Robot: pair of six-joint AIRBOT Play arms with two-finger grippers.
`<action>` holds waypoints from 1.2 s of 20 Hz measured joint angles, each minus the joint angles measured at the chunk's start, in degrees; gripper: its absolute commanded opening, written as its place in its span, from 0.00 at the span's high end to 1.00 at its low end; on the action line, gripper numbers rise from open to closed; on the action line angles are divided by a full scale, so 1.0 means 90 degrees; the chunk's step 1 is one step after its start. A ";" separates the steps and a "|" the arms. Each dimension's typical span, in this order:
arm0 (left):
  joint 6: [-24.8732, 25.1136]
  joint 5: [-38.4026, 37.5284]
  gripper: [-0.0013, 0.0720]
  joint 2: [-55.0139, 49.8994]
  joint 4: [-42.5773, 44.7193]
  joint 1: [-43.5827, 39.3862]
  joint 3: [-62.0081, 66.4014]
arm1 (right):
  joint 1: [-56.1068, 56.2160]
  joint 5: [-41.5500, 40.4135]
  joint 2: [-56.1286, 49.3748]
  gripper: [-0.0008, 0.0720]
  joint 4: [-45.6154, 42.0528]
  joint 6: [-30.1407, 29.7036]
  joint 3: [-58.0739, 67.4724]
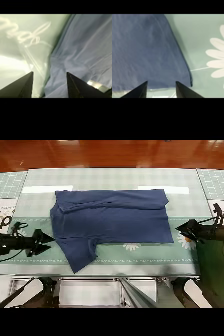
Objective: Fold the shirts.
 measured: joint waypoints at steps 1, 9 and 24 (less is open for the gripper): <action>-0.0005 0.0078 0.29 -0.0044 -0.0029 -0.0206 -0.0085 | -0.0005 0.0005 0.0012 0.42 0.0005 -0.0007 -0.0015; 0.0104 0.0772 0.95 -0.0396 -0.0532 -0.1717 -0.0267 | -0.0049 -0.0012 0.0044 0.42 -0.0056 -0.0010 -0.0058; 0.0413 0.0522 0.95 -0.0457 -0.0580 -0.1855 -0.0073 | -0.0396 -0.0010 -0.1734 0.42 -0.0187 0.0175 -0.0100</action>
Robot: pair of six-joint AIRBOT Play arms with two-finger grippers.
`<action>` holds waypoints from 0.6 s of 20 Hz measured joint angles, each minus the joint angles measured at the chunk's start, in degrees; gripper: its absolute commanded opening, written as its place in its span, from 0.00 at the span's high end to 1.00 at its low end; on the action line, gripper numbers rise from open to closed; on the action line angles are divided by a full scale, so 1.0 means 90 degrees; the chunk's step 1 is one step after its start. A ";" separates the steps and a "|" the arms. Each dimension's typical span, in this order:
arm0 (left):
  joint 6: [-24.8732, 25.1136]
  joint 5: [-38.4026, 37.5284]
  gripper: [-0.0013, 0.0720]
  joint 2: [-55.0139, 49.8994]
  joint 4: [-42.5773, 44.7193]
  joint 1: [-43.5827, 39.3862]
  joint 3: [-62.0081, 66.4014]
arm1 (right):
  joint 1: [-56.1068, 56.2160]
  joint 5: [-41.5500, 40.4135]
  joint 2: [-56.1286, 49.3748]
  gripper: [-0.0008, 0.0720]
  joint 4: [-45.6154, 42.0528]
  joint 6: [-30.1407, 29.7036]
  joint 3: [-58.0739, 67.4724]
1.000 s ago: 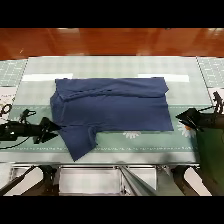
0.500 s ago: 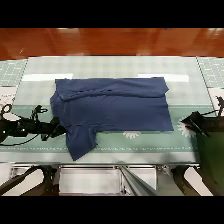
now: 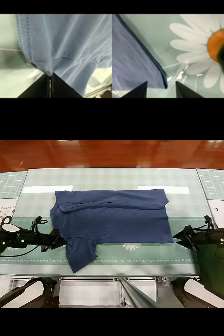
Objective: Fold the shirts.
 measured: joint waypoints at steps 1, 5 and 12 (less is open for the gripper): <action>0.0000 0.0015 0.95 0.0000 -0.0002 0.0000 -0.0002 | 0.0015 0.0010 -0.0136 0.42 0.0168 -0.0070 0.0000; -0.0002 0.0080 0.95 0.0000 -0.0017 0.0000 0.0000 | 0.0466 -0.0124 -0.0607 0.96 0.0627 -0.0340 0.0032; 0.0000 0.0010 0.95 -0.0002 -0.0010 0.0000 0.0510 | 0.0928 -0.0044 -0.0828 0.96 0.1054 -0.0923 0.0719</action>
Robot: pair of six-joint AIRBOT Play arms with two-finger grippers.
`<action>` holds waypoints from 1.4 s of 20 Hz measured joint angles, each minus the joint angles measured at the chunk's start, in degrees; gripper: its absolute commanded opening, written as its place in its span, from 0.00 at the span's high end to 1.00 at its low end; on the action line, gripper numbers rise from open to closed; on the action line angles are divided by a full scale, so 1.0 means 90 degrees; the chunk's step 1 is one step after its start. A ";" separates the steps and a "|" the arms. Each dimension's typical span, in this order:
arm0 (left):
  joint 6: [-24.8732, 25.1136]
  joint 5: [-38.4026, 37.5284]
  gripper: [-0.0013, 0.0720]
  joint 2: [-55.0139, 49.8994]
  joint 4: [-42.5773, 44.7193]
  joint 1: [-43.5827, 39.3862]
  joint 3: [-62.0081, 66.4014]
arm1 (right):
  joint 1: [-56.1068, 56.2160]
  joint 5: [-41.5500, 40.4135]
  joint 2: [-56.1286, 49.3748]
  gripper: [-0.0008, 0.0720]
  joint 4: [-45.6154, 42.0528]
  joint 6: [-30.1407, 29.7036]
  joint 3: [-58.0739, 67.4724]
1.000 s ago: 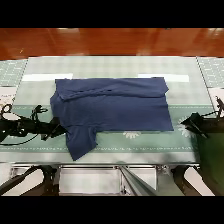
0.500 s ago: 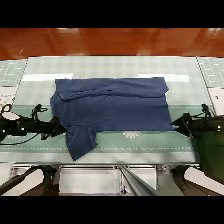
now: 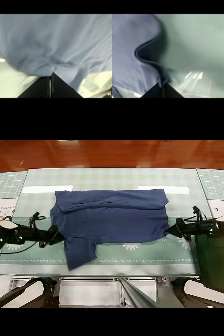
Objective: Fold the shirts.
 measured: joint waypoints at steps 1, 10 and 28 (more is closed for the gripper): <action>0.0000 0.0015 0.95 -0.0012 0.0002 -0.0005 0.0175 | 0.0024 0.0070 -0.0007 0.96 0.0039 -0.0024 0.0153; -0.0376 0.0347 0.95 -0.1430 -0.0002 -0.0595 0.2844 | 0.0712 -0.0202 -0.0682 0.96 0.0386 0.0182 0.2110; -0.1353 -0.0063 0.95 -0.4753 -0.0007 -0.0964 0.7281 | 0.1132 -0.0573 -0.3332 0.96 0.0600 0.0889 0.5476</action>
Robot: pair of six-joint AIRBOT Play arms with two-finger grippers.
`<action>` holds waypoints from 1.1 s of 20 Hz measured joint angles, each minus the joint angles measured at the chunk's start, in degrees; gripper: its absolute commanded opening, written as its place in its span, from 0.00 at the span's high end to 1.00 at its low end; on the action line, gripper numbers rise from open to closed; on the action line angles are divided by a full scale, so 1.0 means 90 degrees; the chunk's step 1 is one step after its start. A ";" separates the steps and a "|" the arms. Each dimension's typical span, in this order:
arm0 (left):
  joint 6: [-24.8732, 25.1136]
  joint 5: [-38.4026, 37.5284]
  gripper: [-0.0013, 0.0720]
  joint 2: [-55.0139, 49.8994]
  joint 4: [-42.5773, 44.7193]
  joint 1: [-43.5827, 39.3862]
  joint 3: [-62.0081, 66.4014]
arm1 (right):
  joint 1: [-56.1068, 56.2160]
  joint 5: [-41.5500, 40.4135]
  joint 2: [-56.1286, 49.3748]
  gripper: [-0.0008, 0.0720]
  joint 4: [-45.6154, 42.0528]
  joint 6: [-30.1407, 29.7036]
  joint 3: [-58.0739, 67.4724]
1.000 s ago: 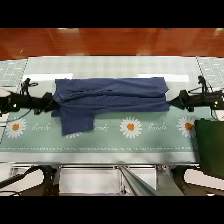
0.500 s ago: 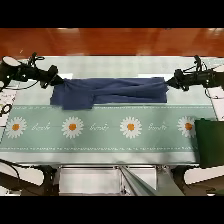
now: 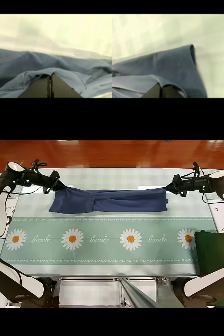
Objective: Fold the shirts.
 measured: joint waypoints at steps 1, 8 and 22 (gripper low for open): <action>-0.0005 0.0039 0.95 -0.0032 -0.0002 -0.0015 0.0032 | 0.0000 -0.0019 -0.0068 0.96 0.0019 0.0002 0.0036; 0.0007 0.0318 0.29 -0.0121 0.0000 -0.0158 0.0102 | -0.0015 -0.0369 -0.0267 0.41 0.0238 0.0017 0.0131; 0.0306 0.1540 0.29 0.4471 0.1634 0.0138 -0.3648 | -0.1494 0.0199 0.1054 0.41 -0.0216 -0.0138 -0.1637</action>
